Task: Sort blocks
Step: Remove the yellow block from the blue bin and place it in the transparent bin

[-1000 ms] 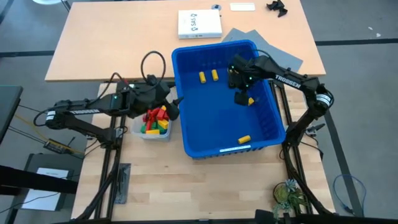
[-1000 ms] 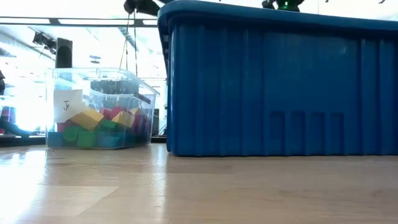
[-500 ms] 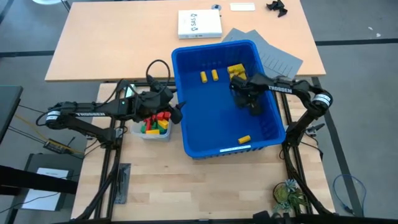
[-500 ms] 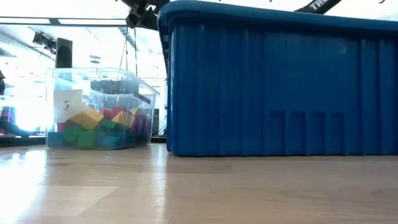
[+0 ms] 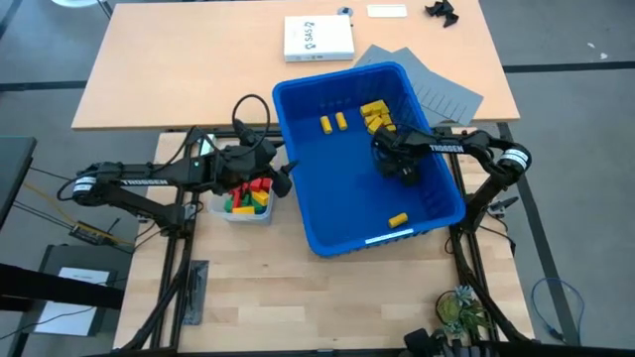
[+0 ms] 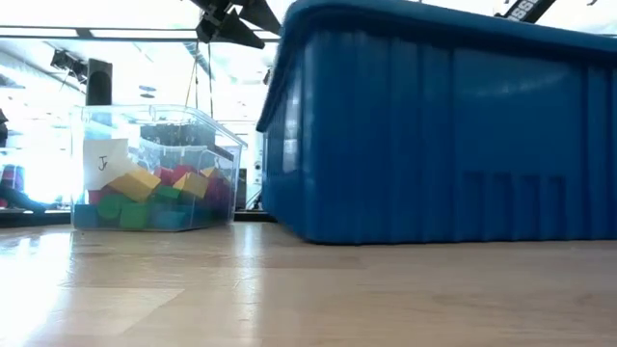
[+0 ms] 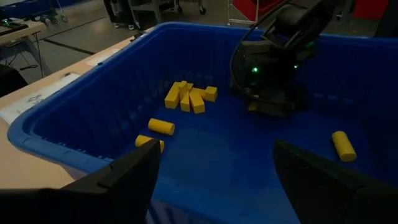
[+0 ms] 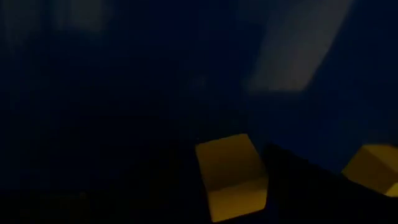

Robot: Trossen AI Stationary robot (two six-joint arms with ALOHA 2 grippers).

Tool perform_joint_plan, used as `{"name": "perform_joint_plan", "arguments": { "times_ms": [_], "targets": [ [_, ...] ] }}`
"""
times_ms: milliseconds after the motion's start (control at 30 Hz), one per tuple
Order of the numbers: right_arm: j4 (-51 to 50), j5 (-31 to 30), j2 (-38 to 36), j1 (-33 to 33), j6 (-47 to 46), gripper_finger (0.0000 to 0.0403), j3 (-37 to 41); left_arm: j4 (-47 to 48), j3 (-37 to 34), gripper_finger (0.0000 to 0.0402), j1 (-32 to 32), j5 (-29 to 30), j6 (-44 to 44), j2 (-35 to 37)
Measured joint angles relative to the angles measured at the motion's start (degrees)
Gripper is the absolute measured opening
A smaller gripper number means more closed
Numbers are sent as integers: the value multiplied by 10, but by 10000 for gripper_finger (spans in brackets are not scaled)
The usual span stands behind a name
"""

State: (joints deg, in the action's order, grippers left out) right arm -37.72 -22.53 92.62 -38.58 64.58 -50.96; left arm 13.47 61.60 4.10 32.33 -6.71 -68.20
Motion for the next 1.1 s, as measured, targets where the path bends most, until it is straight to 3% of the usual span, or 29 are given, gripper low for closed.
{"name": "perform_joint_plan", "arguments": {
  "times_ms": [333, 433, 567, 700, 933, 1100],
  "targets": [
    [-3, -13, 0, -28, -50, 224, 0, -3, 0, 319, 0, 0, -14, 0],
    [-7, -18, 0, -28, -68, 196, 0, -3, 0, 319, 0, 0, -15, 0],
    [-8, -24, 0, -28, -97, 127, -1, -3, 0, 319, 0, 0, -15, 0],
    [-12, -21, -1, -27, -115, 127, -3, -3, 0, 319, 0, 0, -15, 0],
    [-75, 57, -35, -7, -201, 127, -86, -4, 0, 319, -1, 0, -24, 0],
    [-88, 171, -81, 16, -280, 127, -178, -4, 0, 319, -1, 0, -18, 0]
  ]
}}
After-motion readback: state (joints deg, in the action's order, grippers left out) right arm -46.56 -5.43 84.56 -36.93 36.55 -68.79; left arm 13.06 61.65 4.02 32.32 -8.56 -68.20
